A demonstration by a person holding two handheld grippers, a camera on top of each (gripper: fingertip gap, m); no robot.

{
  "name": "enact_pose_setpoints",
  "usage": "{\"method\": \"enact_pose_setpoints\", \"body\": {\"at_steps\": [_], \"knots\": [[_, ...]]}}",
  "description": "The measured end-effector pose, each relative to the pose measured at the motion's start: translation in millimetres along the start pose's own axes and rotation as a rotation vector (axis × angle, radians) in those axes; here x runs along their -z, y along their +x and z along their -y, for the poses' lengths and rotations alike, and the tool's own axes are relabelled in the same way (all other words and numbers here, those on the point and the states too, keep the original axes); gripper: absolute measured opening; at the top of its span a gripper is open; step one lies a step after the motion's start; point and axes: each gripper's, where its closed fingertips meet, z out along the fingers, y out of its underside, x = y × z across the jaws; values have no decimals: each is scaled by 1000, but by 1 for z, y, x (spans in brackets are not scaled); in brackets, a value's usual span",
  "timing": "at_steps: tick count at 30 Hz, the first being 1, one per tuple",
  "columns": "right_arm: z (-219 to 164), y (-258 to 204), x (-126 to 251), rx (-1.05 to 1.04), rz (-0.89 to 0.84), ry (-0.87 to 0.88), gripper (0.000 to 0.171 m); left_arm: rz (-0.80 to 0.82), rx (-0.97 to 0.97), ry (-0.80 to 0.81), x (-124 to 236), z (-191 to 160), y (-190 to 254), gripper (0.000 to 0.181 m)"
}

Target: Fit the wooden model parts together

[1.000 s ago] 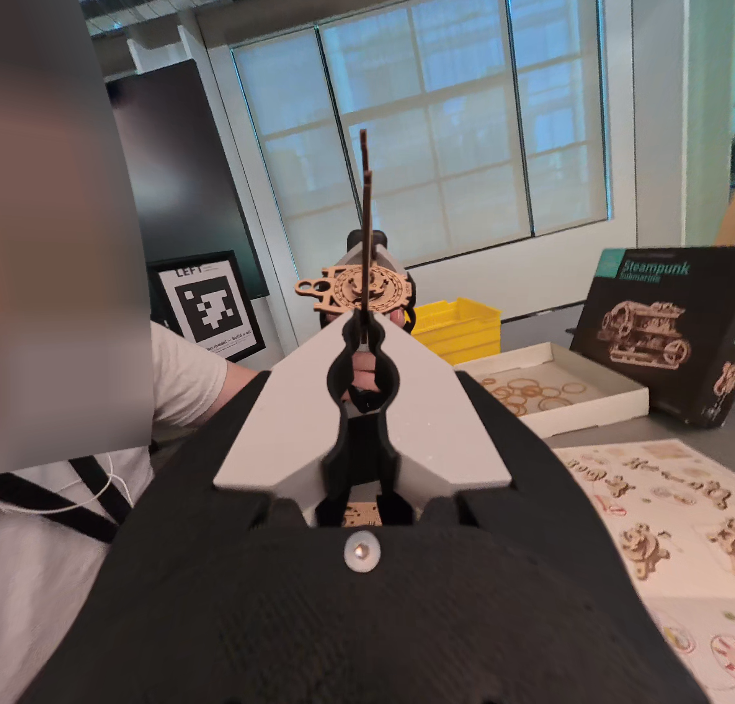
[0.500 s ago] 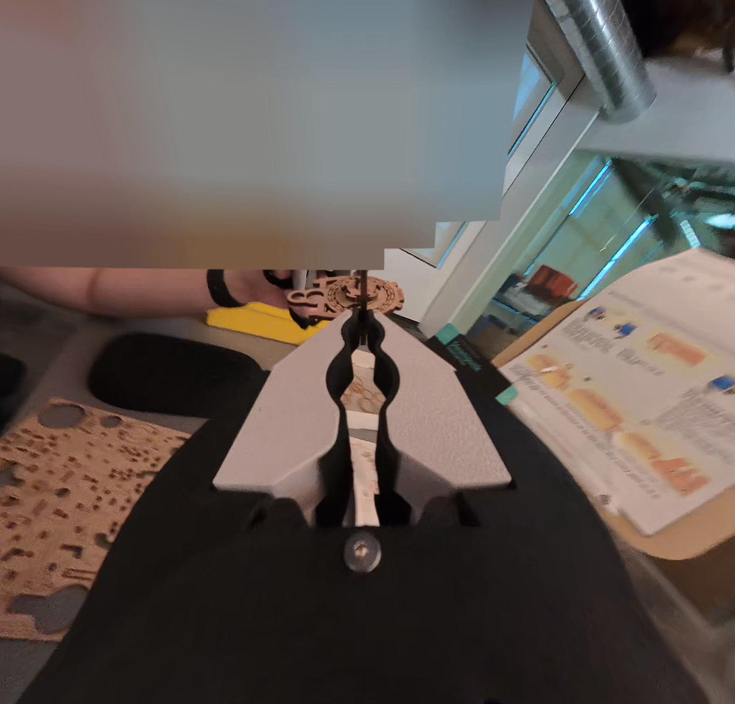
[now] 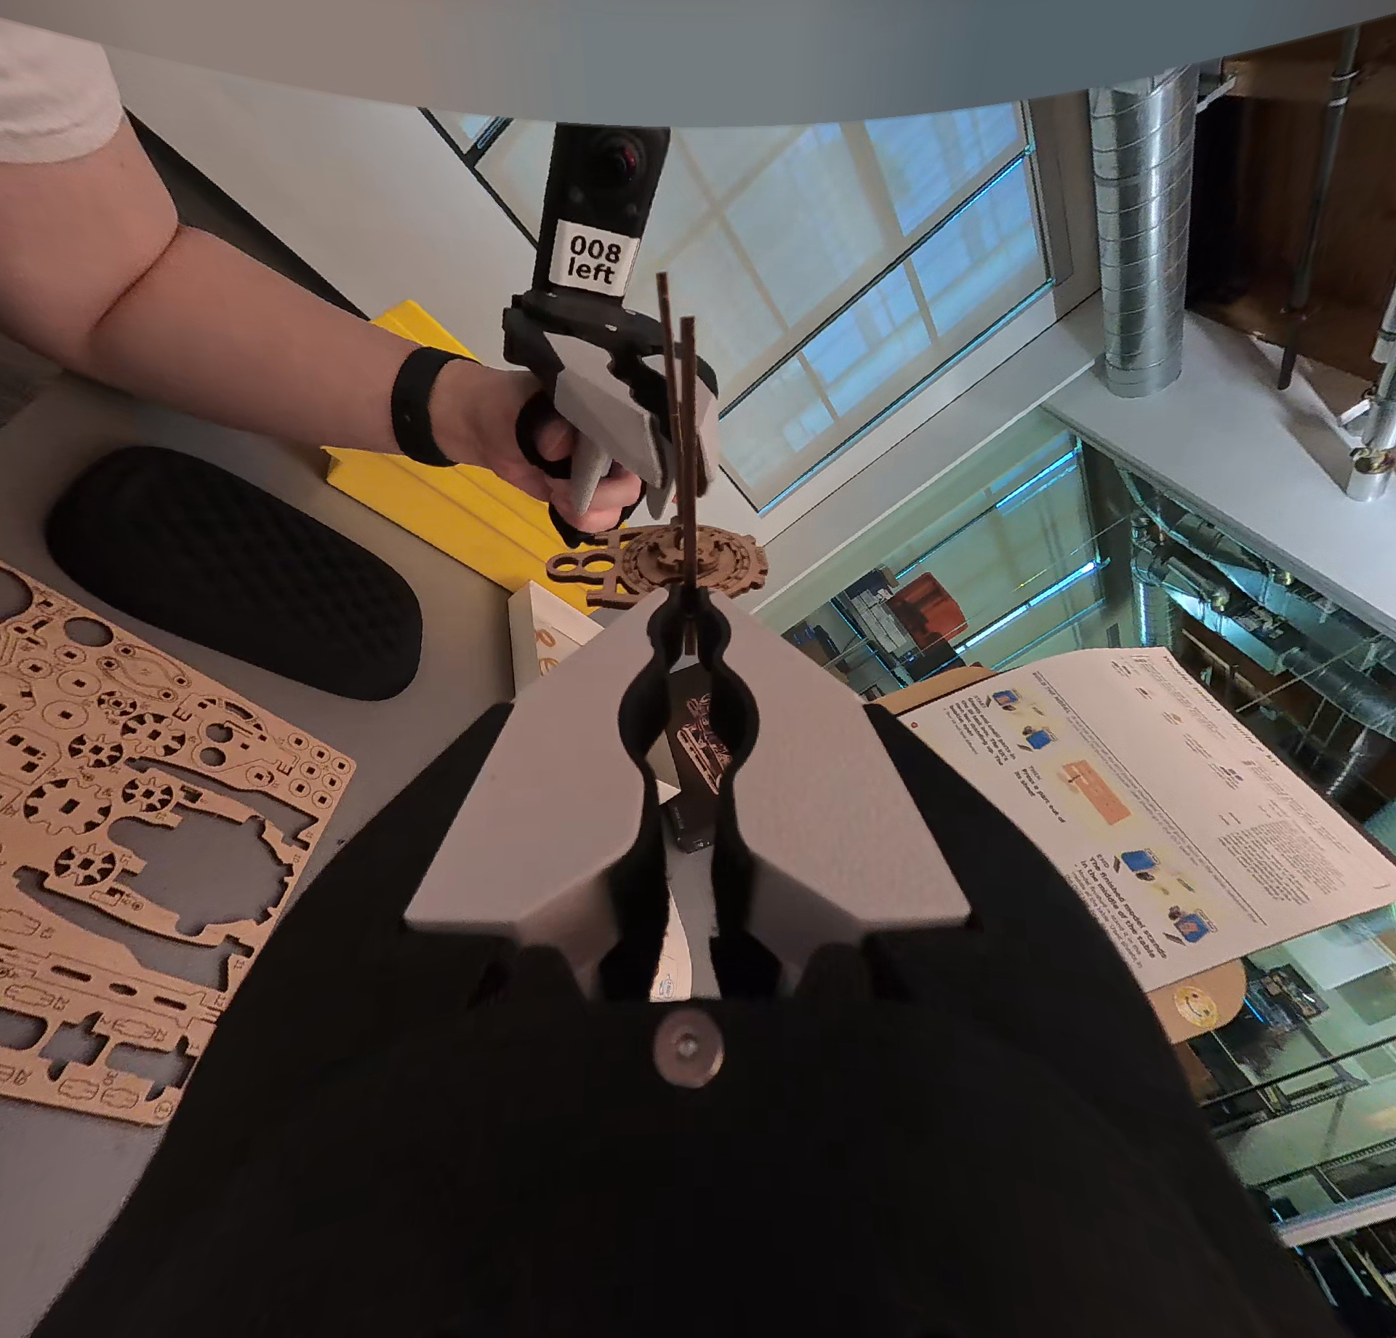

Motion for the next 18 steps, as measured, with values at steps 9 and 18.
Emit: {"method": "enact_pose_setpoints", "body": {"at_steps": [9,18], "knots": [[-3,-4,-1,56,-4,-22,0,-2,14,-1,-1,-1,0,6],[-4,-4,-1,106,-32,-35,0,12,107,7,-5,-5,-4,7]]}}
